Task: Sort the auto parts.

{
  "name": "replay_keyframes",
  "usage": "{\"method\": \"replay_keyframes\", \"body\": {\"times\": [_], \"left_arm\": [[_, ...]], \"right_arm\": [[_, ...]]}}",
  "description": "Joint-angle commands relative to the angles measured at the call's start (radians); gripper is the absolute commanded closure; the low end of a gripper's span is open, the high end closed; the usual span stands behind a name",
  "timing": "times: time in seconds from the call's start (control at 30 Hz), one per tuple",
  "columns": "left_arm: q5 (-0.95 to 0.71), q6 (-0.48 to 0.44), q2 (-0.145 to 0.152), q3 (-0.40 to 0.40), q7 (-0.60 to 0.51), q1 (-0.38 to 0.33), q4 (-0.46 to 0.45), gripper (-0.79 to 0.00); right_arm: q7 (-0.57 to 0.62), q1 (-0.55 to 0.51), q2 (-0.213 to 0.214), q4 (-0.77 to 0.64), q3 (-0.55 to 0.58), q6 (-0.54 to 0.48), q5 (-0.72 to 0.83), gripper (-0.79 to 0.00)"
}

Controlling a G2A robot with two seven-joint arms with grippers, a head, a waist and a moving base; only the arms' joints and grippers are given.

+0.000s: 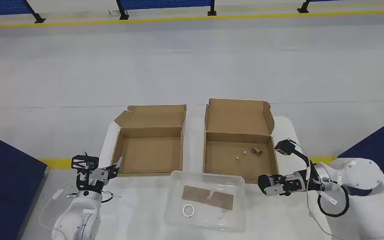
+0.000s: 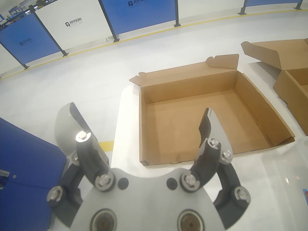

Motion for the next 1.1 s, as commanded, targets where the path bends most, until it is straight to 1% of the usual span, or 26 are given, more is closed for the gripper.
{"method": "replay_keyframes", "body": {"times": [0.0, 0.4, 0.43, 0.47, 0.53, 0.57, 0.6, 0.63, 0.97, 1.0, 1.03, 1.07], "left_arm": [[0.0, 0.0, 0.0, 0.0, 0.0, 0.0, 0.0, -0.785], [0.0, 0.0, 0.0, 0.0, 0.0, 0.0, 0.0, -0.785], [0.001, -0.019, 0.0, 0.005, -0.001, 0.001, -0.011, -0.785], [0.008, -0.051, 0.002, 0.009, -0.015, 0.005, -0.026, -0.785], [0.021, -0.114, 0.005, 0.015, -0.085, 0.02, -0.062, -0.785], [0.037, -0.145, 0.008, 0.018, -0.151, 0.029, -0.079, -0.785], [0.048, -0.157, 0.01, 0.016, -0.225, 0.03, -0.102, -0.785], [0.051, -0.154, 0.01, 0.014, -0.24, 0.029, -0.113, -0.785], [0.051, -0.154, 0.01, 0.014, -0.24, 0.029, -0.113, -0.785], [0.059, -0.151, 0.011, 0.011, -0.236, 0.03, -0.125, -0.785], [0.084, -0.148, 0.012, 0.01, -0.246, 0.038, -0.145, -0.785], [0.123, -0.135, 0.013, 0.008, -0.299, 0.048, -0.168, -0.785]], "right_arm": [[0.0, 0.0, 0.0, 0.0, 0.0, 0.0, 0.0, -0.785], [0.0, 0.0, 0.0, 0.0, 0.0, 0.0, 0.0, -0.785], [0.0, 0.0, 0.0, 0.0, 0.0, 0.0, 0.0, -0.785], [0.0, 0.0, 0.0, 0.0, 0.0, 0.0, 0.0, -0.785], [0.0, 0.0, 0.0, 0.0, 0.0, 0.0, 0.0, -0.785], [0.0, 0.0, 0.0, 0.0, 0.0, 0.0, 0.0, -0.785], [0.0, 0.0, 0.0, 0.0, 0.0, 0.0, 0.0, -0.785], [0.0, 0.0, 0.0, 0.0, 0.0, 0.0, 0.0, -0.785], [0.0, 0.0, 0.0, 0.0, 0.0, 0.0, 0.0, -0.785], [0.0, 0.0, 0.0, 0.0, 0.0, 0.0, 0.0, -0.785], [0.0, 0.0, 0.0, 0.0, 0.0, 0.0, 0.0, -0.785], [0.0, 0.0, 0.0, 0.0, 0.0, 0.0, 0.0, -0.785]]}}
